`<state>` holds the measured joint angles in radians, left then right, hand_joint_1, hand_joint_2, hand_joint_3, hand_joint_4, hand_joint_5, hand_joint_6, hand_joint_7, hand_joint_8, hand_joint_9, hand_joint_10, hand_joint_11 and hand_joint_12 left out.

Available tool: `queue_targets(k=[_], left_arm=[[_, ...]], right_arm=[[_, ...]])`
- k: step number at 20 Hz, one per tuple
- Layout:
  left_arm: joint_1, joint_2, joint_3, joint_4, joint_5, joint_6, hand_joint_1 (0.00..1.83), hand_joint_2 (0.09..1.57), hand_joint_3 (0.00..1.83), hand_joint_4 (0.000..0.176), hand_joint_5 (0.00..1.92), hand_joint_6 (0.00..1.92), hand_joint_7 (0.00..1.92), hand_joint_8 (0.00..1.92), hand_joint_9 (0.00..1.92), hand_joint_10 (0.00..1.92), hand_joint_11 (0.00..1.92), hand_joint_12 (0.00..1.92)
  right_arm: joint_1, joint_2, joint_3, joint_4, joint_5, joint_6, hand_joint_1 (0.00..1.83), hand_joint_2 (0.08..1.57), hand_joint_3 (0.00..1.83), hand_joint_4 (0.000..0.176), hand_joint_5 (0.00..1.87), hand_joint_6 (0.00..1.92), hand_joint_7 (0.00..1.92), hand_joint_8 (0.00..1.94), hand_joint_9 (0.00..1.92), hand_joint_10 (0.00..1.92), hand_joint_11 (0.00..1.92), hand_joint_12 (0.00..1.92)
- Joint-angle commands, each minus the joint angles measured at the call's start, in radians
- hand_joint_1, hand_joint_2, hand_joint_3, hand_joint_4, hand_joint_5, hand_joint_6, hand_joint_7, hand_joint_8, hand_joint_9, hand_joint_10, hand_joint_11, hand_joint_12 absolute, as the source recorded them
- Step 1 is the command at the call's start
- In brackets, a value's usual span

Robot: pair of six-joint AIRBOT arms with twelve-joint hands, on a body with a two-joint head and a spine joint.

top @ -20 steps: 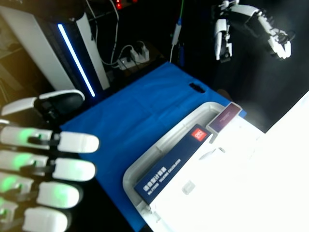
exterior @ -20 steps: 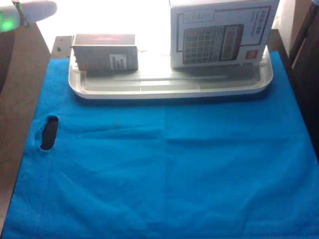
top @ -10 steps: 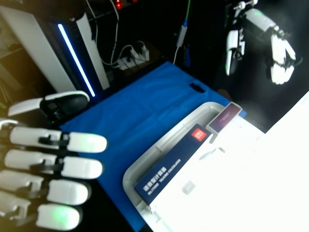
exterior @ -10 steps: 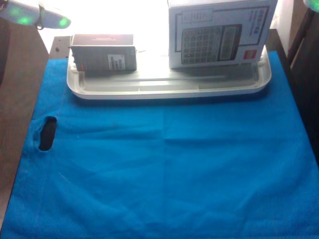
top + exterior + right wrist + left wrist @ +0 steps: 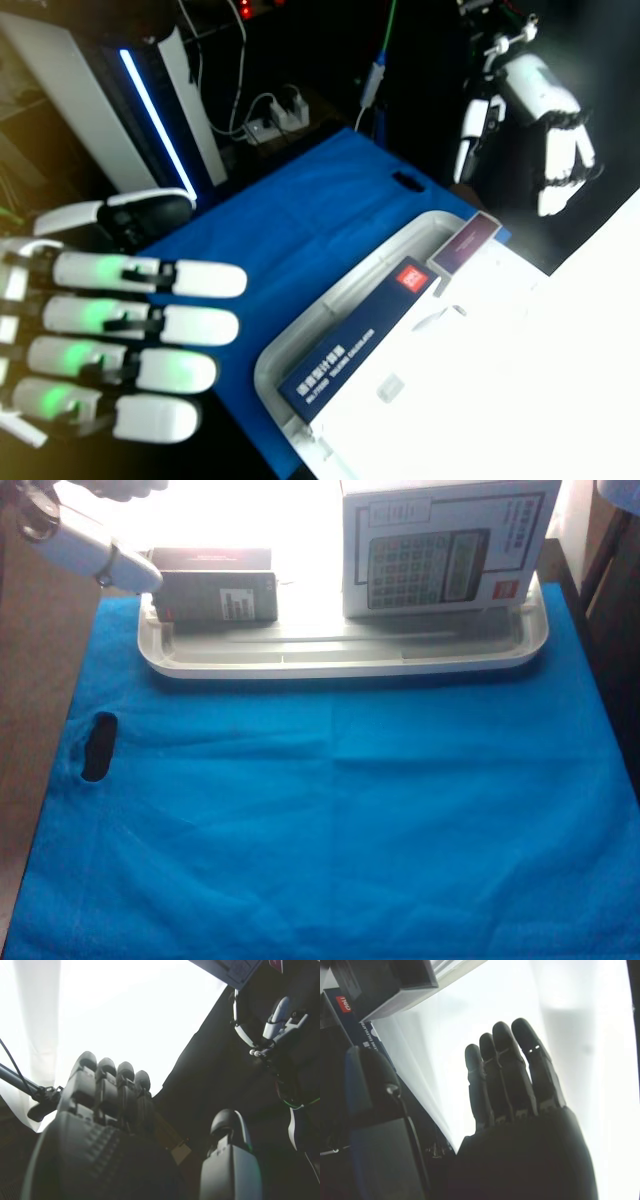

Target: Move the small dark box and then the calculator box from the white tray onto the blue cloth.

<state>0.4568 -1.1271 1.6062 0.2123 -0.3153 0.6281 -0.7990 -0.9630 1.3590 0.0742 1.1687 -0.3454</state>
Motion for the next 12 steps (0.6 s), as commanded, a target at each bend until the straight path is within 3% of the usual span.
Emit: queue_targets(k=[1, 7, 12], left_arm=[[-0.015, -0.009, 0.013, -0.009, -0.083, -0.005, 1.0, 0.8, 0.0, 0.0, 0.63, 0.0, 0.64, 0.0, 0.63, 0.0, 0.34, 0.56], [0.0, -0.055, 0.049, -0.004, -0.055, -0.005, 1.01, 0.78, 0.0, 0.0, 0.66, 0.0, 0.67, 0.0, 0.66, 0.0, 0.43, 0.55], [0.013, -0.1, 0.095, -0.004, -0.03, -0.005, 1.09, 0.87, 0.0, 0.0, 0.91, 0.02, 0.85, 0.0, 0.79, 0.0, 0.48, 0.49]], right_arm=[[0.017, -0.002, 0.005, 0.024, 0.118, 0.007, 0.4, 0.99, 0.0, 0.0, 0.25, 0.0, 0.21, 0.0, 0.11, 0.0, 0.0, 0.12], [0.017, -0.007, 0.004, 0.016, 0.118, 0.01, 0.43, 0.93, 0.0, 0.0, 0.28, 0.01, 0.2, 0.0, 0.13, 0.0, 0.0, 0.18], [0.017, -0.008, 0.005, 0.014, 0.118, 0.015, 0.41, 0.92, 0.0, 0.006, 0.32, 0.01, 0.21, 0.0, 0.12, 0.0, 0.0, 0.14]])
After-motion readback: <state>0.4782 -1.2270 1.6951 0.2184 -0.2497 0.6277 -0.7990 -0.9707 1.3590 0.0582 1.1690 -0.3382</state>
